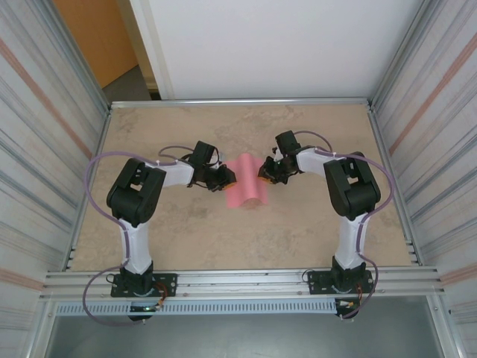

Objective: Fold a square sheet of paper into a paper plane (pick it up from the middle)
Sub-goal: First fold in half a square sheet of paper at the center of the table.

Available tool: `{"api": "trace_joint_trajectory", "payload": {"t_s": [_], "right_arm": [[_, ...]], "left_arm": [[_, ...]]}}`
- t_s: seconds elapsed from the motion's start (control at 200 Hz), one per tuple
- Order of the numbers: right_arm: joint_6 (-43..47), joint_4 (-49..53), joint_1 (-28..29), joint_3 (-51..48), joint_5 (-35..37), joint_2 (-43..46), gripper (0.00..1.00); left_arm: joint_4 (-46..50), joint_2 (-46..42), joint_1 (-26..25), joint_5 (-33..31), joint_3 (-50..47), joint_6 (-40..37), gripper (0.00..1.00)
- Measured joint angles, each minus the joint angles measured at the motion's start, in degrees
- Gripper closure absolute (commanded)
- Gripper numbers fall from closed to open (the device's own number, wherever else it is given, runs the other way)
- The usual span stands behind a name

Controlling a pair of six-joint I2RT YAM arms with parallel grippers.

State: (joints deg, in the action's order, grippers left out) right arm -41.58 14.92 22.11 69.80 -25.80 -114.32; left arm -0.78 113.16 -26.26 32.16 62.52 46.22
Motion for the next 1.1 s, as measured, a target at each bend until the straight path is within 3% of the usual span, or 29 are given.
{"api": "trace_joint_trajectory", "payload": {"t_s": [0.261,0.496,0.922,1.098], "right_arm": [[-0.2,-1.2,0.9,0.9,-1.0,-1.1,0.82],[-0.3,-1.3,0.9,1.3,-1.3,-1.5,0.81],[-0.4,-2.3,3.0,2.4,-2.2,-2.6,0.81],[-0.4,-3.3,4.7,2.8,-2.8,-3.2,0.81]], "left_arm": [[-6.8,-0.2,0.0,1.3,-2.4,2.4,0.71],[-11.8,-2.5,0.0,1.3,-4.9,3.3,0.48],[-16.0,-3.4,0.0,1.7,-6.4,3.2,0.23],[-16.0,-4.0,0.0,1.7,-6.8,3.1,0.22]]}}
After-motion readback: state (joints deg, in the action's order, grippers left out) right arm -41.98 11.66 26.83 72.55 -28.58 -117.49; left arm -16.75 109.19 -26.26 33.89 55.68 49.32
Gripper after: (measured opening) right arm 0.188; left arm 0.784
